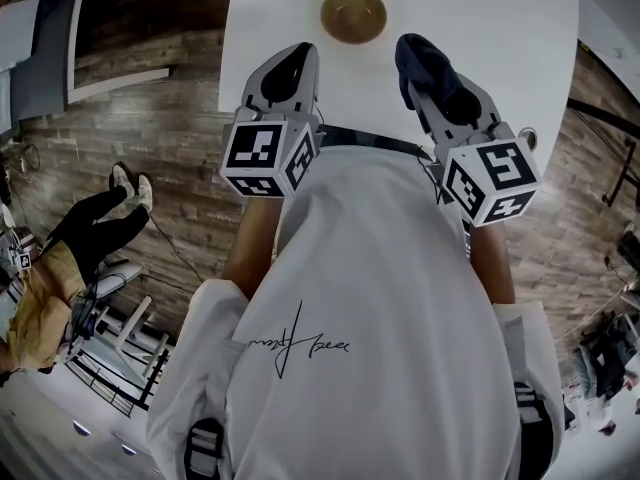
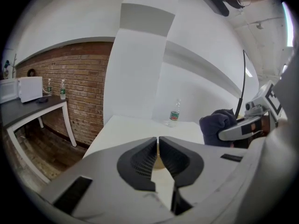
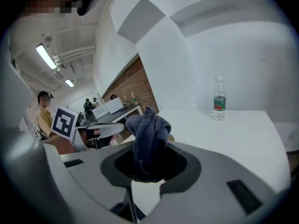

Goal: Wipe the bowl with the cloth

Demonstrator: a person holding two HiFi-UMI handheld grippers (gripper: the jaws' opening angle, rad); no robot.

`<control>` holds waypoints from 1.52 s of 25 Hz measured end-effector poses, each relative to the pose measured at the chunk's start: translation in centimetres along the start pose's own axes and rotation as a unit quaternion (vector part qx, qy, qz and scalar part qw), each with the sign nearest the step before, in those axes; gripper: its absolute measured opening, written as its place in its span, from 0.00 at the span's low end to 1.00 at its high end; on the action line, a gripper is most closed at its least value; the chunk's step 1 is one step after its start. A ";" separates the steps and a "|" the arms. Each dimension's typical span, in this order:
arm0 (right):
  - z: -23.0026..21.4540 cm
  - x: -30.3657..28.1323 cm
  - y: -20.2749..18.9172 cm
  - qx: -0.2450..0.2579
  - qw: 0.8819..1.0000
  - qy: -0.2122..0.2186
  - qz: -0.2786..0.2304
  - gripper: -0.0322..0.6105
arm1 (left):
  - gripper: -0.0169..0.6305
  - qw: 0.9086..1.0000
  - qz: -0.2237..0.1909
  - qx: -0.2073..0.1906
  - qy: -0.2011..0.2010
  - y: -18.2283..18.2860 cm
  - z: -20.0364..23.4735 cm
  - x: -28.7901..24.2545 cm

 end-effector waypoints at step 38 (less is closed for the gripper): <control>-1.9 -8.3 -0.4 -0.016 0.994 -0.011 0.105 0.19 | 0.17 0.988 0.116 0.095 -0.038 -3.8 7.2 -8.1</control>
Point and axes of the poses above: the fingertips, and each gripper's own axes: x backward along the fingers, z to its left, y out of its top, the point moved 9 cm from there along x, backward along the fingers, and after that the axes turned 14 degrees about -y, right-handed, at the moved point
